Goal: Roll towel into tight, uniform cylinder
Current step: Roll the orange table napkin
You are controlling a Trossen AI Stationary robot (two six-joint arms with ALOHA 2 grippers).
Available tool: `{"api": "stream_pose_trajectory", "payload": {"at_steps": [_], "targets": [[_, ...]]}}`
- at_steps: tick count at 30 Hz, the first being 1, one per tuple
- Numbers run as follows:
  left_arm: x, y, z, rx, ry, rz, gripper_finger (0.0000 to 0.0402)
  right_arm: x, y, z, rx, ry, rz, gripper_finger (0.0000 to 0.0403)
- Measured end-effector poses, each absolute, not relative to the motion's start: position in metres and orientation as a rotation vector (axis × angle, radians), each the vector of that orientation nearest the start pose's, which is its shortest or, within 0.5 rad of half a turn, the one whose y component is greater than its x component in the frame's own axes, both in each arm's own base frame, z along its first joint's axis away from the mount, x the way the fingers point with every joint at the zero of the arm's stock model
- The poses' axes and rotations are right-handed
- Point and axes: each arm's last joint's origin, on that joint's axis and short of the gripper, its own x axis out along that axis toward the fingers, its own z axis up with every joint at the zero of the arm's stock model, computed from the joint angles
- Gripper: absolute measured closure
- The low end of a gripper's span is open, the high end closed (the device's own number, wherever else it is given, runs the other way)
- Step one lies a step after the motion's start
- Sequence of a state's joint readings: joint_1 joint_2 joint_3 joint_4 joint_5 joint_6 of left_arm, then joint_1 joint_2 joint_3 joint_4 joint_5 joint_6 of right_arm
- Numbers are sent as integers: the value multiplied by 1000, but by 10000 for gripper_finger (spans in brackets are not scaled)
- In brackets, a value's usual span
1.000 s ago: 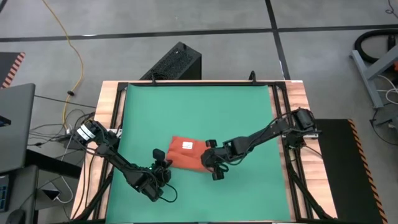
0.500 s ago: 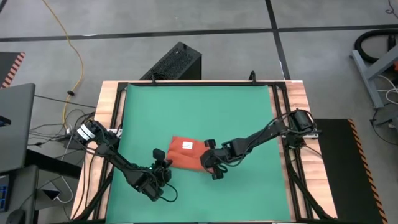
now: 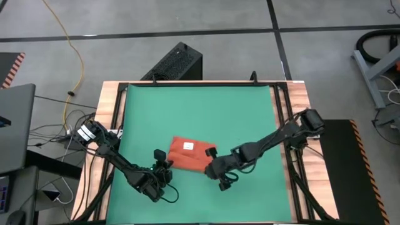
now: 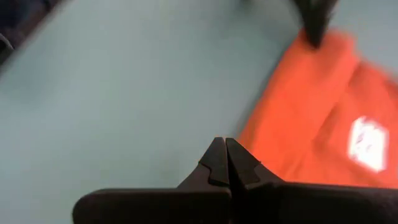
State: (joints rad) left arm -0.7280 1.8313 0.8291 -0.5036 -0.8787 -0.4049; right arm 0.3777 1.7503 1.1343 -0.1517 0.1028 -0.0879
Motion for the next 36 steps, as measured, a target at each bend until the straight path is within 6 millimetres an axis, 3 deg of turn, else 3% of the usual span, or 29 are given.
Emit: {"api": "stream_pose_trajectory", "payload": {"at_steps": [7, 15, 21, 25, 28, 32, 36], "targets": [[221, -167, 98, 715, 975, 314, 401, 357, 116, 171, -238, 866, 236, 403], [221, -167, 98, 717, 977, 315, 401, 360, 98, 167, -195, 914, 213, 403], [222, -168, 100, 715, 972, 316, 401, 367, 94, 140, -139, 925, 238, 403], [227, -175, 109, 743, 944, 309, 401, 369, 94, 130, -98, 944, 218, 403], [228, -181, 127, 778, 868, 336, 402, 368, 95, 128, -90, 954, 216, 403], [221, -176, 163, 616, 654, 455, 402, 368, 96, 127, -94, 955, 218, 403], [205, -153, 163, 378, 574, 425, 402, 369, 96, 127, -104, 946, 224, 403]]}}
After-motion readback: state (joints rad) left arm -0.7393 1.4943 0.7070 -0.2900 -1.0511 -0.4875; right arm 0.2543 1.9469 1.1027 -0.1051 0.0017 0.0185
